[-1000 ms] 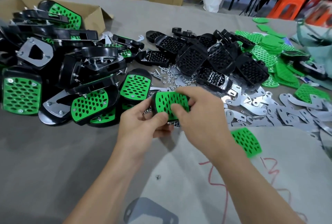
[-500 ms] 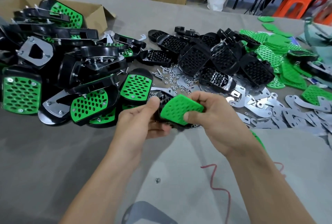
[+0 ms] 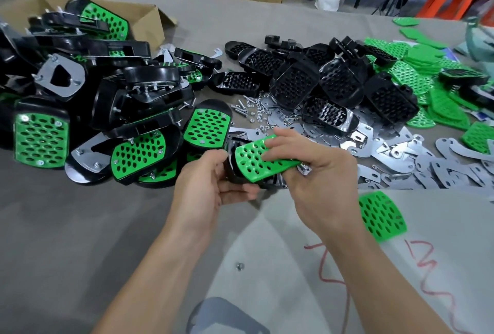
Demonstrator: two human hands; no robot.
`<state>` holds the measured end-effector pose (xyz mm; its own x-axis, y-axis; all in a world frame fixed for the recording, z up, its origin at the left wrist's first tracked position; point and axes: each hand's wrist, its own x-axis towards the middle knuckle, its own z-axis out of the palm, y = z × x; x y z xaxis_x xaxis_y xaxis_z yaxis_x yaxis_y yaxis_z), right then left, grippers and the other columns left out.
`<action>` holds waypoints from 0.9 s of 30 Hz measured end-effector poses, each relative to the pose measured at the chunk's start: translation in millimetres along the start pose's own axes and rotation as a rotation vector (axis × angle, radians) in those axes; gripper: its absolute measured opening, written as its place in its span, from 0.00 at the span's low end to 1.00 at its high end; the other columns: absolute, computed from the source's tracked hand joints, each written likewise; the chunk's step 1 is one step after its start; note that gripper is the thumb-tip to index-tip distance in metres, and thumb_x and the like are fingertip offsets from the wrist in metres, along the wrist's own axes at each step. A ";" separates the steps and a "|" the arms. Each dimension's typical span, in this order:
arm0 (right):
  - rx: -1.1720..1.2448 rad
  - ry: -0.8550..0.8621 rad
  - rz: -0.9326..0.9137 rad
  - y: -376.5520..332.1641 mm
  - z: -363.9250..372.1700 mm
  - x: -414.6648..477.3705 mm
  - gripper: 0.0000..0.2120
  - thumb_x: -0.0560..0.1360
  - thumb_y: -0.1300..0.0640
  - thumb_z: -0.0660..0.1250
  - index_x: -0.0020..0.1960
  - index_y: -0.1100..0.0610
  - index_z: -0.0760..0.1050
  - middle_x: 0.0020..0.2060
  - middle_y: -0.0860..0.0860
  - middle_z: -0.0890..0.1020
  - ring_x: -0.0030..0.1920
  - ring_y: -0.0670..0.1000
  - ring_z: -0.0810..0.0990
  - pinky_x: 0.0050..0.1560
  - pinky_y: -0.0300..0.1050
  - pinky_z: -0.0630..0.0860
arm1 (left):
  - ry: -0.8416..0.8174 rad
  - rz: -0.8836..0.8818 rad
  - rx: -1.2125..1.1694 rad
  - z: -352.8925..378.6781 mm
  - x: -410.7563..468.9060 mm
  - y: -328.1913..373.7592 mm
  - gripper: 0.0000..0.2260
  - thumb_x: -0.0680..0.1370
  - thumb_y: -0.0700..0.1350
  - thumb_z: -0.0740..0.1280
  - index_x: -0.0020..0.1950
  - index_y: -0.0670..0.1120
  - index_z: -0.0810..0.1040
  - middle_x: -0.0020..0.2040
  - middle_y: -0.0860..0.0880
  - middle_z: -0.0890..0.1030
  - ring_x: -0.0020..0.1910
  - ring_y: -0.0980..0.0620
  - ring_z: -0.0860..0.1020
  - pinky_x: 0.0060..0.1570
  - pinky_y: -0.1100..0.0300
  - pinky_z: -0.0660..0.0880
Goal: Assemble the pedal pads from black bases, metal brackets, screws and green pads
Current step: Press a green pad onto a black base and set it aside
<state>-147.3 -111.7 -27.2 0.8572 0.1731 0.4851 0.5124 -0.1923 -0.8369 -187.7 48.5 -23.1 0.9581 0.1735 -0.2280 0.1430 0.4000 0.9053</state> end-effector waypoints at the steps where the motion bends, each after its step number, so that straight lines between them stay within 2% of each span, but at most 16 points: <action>1: -0.014 -0.005 -0.003 0.4 -1.0 -0.8 0.29 0.62 0.84 0.60 0.44 0.55 0.85 0.47 0.44 0.86 0.61 0.44 0.82 0.65 0.36 0.73 | -0.006 0.008 0.015 -0.2 -0.3 -0.8 0.18 0.81 0.42 0.58 0.44 0.42 0.88 0.44 0.36 0.85 0.31 0.43 0.80 0.37 0.52 0.82; 3: -0.043 0.023 -0.015 0.3 -0.4 -3.2 0.30 0.63 0.83 0.62 0.47 0.53 0.86 0.49 0.45 0.86 0.62 0.43 0.81 0.66 0.38 0.74 | -0.007 0.024 0.022 -1.4 0.1 -2.8 0.18 0.81 0.41 0.58 0.44 0.41 0.88 0.44 0.35 0.85 0.31 0.42 0.81 0.38 0.52 0.83; 8: -0.047 0.143 -0.070 3.3 4.0 -6.4 0.24 0.69 0.78 0.63 0.54 0.56 0.85 0.53 0.50 0.86 0.64 0.46 0.81 0.68 0.47 0.75 | -0.022 0.043 0.045 -2.4 -0.9 -7.4 0.12 0.82 0.41 0.61 0.58 0.36 0.82 0.45 0.35 0.85 0.33 0.41 0.83 0.38 0.52 0.83; 12: -0.131 0.037 -0.053 6.5 5.6 -5.7 0.27 0.67 0.80 0.59 0.54 0.58 0.86 0.55 0.48 0.85 0.65 0.45 0.79 0.70 0.42 0.72 | -0.014 0.046 -0.007 -2.1 -2.1 -8.6 0.15 0.84 0.41 0.58 0.54 0.37 0.83 0.42 0.35 0.84 0.33 0.41 0.82 0.36 0.52 0.82; 16: -0.220 -0.035 -0.129 0.8 8.3 -7.6 0.24 0.70 0.74 0.58 0.54 0.57 0.86 0.57 0.46 0.83 0.65 0.46 0.79 0.70 0.36 0.69 | -0.015 0.054 -0.005 -1.1 -3.0 -7.7 0.16 0.84 0.47 0.60 0.54 0.42 0.86 0.46 0.36 0.85 0.34 0.43 0.82 0.40 0.51 0.82; 19: -0.222 -0.067 -0.119 1.7 10.3 -8.6 0.25 0.69 0.75 0.58 0.54 0.57 0.86 0.57 0.46 0.84 0.66 0.46 0.79 0.74 0.42 0.66 | 0.054 0.076 0.000 -0.8 -2.4 -7.7 0.11 0.82 0.42 0.65 0.53 0.41 0.87 0.44 0.36 0.86 0.34 0.43 0.83 0.40 0.51 0.82; 22: -0.146 -0.103 0.006 1.8 9.4 -6.9 0.30 0.63 0.79 0.59 0.53 0.55 0.86 0.56 0.42 0.84 0.66 0.41 0.77 0.77 0.49 0.62 | 0.113 0.076 -0.007 -0.2 -2.9 -8.0 0.09 0.81 0.39 0.66 0.50 0.42 0.87 0.44 0.37 0.86 0.34 0.42 0.83 0.38 0.52 0.83; 25: -0.015 -0.178 0.064 -1.9 3.0 -6.1 0.28 0.63 0.75 0.61 0.53 0.54 0.87 0.58 0.43 0.84 0.67 0.40 0.76 0.73 0.45 0.68 | 0.132 0.102 0.016 -0.8 -3.7 -7.4 0.10 0.80 0.38 0.67 0.48 0.46 0.88 0.45 0.40 0.87 0.40 0.40 0.86 0.39 0.52 0.84; 27: 0.069 -0.137 0.109 -3.6 -2.3 -2.9 0.24 0.66 0.69 0.65 0.57 0.53 0.85 0.60 0.44 0.84 0.67 0.42 0.76 0.70 0.43 0.72 | 0.114 0.131 0.047 -0.6 -5.3 -7.1 0.09 0.80 0.38 0.68 0.48 0.46 0.88 0.47 0.41 0.87 0.45 0.39 0.86 0.41 0.51 0.84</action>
<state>-151.5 -113.7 -25.1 0.8901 0.2854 0.3553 0.4079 -0.1513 -0.9004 -193.9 45.3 -28.5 0.9354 0.3230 -0.1437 0.0329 0.3253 0.9450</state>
